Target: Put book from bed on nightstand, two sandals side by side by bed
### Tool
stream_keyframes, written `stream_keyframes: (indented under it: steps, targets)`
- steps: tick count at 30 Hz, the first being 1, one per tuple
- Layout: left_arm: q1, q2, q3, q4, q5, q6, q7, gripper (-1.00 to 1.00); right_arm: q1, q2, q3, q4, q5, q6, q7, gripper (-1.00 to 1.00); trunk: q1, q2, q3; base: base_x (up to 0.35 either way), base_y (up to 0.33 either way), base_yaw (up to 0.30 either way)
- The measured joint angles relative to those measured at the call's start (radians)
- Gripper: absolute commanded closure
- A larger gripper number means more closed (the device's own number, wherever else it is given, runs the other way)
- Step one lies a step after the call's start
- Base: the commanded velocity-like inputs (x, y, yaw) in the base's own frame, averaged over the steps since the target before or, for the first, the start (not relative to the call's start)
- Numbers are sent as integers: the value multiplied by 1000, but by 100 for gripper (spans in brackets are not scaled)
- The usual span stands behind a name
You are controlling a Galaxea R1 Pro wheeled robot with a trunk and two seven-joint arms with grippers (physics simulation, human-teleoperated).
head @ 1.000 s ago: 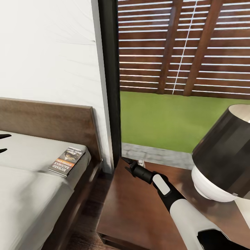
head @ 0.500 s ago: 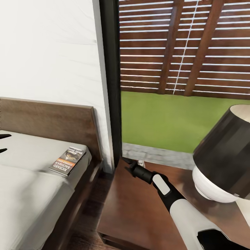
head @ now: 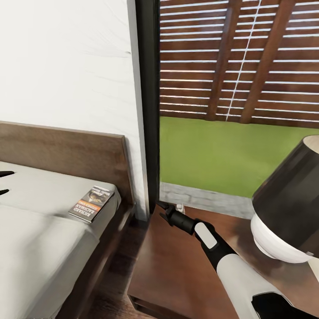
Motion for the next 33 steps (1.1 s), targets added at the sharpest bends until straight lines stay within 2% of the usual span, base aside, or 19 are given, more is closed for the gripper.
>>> stream_keyframes:
  steps: [33]
  targets:
    - [0,0,1,0,-4,-2,-1,-100,0,0,-1,-1,0,1,1,-100,0,0,0,-4,0,3]
